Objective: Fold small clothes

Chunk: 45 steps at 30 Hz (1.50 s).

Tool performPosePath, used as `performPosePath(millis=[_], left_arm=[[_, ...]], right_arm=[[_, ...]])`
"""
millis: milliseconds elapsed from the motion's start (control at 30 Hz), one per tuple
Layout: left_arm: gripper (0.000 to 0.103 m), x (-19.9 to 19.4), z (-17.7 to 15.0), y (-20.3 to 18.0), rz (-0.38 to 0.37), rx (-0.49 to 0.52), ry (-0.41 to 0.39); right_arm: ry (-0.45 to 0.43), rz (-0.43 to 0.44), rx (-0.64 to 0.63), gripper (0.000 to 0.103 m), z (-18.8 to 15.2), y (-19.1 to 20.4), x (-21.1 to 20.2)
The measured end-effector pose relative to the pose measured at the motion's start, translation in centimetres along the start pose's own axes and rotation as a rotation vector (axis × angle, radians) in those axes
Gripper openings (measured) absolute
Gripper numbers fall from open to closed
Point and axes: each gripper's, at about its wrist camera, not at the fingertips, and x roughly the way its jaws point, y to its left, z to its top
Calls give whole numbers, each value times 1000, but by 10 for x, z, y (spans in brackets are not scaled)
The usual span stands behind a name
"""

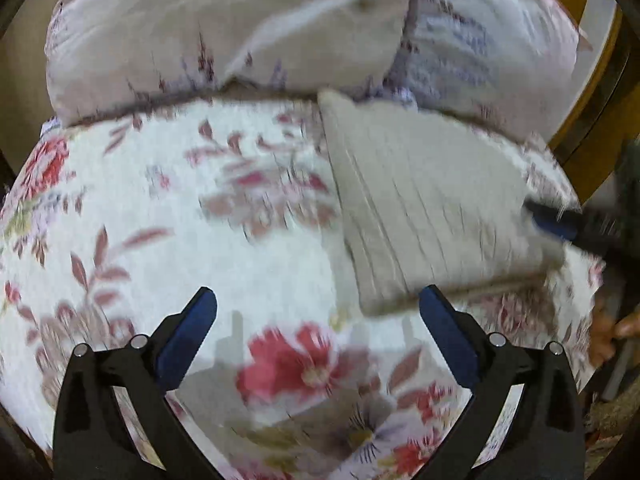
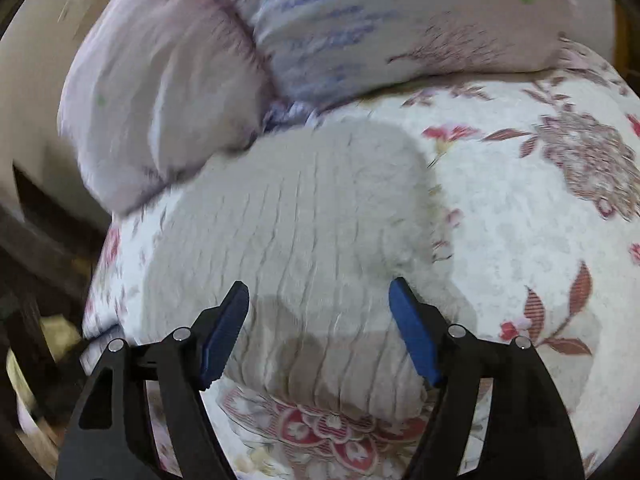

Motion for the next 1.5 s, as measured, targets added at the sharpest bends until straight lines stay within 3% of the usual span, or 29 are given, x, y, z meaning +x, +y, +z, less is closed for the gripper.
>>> performPosePath(millis=[33, 100, 167, 200, 300, 500, 667, 1500], left_arm=[[101, 2, -5, -6, 9, 13, 6], [101, 5, -13, -14, 41, 37, 12], [101, 10, -19, -19, 74, 49, 25], [101, 14, -23, -22, 82, 52, 38], [101, 24, -30, -25, 114, 50, 79], [101, 27, -39, -27, 141, 37, 91], [101, 25, -40, -26, 151, 17, 131], [101, 23, -42, -26, 149, 22, 123]], right_arm=[[-23, -14, -13, 76, -3, 4, -9], [-97, -126, -75, 102, -22, 12, -29], [-138, -265, -97, 102, -43, 9, -37], [-107, -298, -109, 102, -58, 7, -33], [-9, -301, -96, 102, -83, -1, -17], [32, -391, -174, 102, -108, 18, 0], [32, -398, -172, 102, -109, 17, 4], [41, -418, -143, 102, -110, 19, 3]])
